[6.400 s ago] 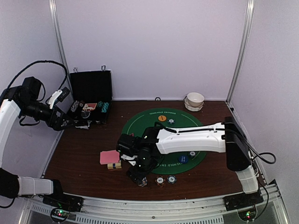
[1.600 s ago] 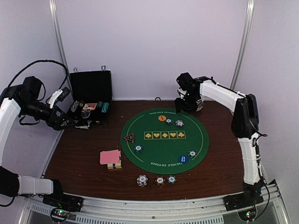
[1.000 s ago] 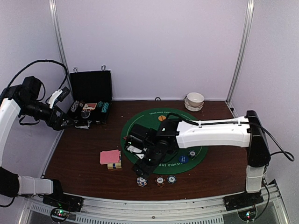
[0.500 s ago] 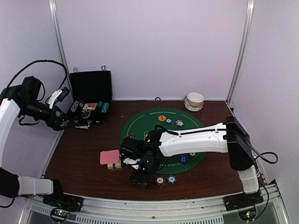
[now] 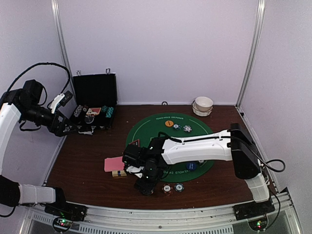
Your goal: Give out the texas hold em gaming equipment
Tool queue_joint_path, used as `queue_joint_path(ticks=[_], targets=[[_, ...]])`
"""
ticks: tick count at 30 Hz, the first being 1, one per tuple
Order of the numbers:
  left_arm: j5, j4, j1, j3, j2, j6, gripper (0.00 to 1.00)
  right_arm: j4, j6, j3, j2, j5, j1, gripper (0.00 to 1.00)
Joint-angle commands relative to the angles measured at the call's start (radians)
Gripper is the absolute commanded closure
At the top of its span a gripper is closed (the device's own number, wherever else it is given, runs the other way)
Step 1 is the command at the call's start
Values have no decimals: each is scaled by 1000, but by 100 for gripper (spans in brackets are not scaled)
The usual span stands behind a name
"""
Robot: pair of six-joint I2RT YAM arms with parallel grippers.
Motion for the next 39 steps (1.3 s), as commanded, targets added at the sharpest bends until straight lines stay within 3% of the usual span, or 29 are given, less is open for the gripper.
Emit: queue_joint_path(ticks=[1,13,24,26,31,39], targets=[[1,-9,8,8,-16,17,2,-15,-10,33,7,11,0,32],[4,-8,8,3,-20,17,2,-27,-10,40,-8,12,-2,46],[3,-10,8,-4,-25,21,2,-58,-14,75,-15,7,-2,65],[4,-9,8,-5,-25,21,2,-64,-15,77,-10,7,-2,63],[3,-9,8,-7,-28,24,2,-76,-16,75,6,-3,-2,44],[4,-9,8,-8,-28,24,2,-76,-22,67,13,-5,-2,43]])
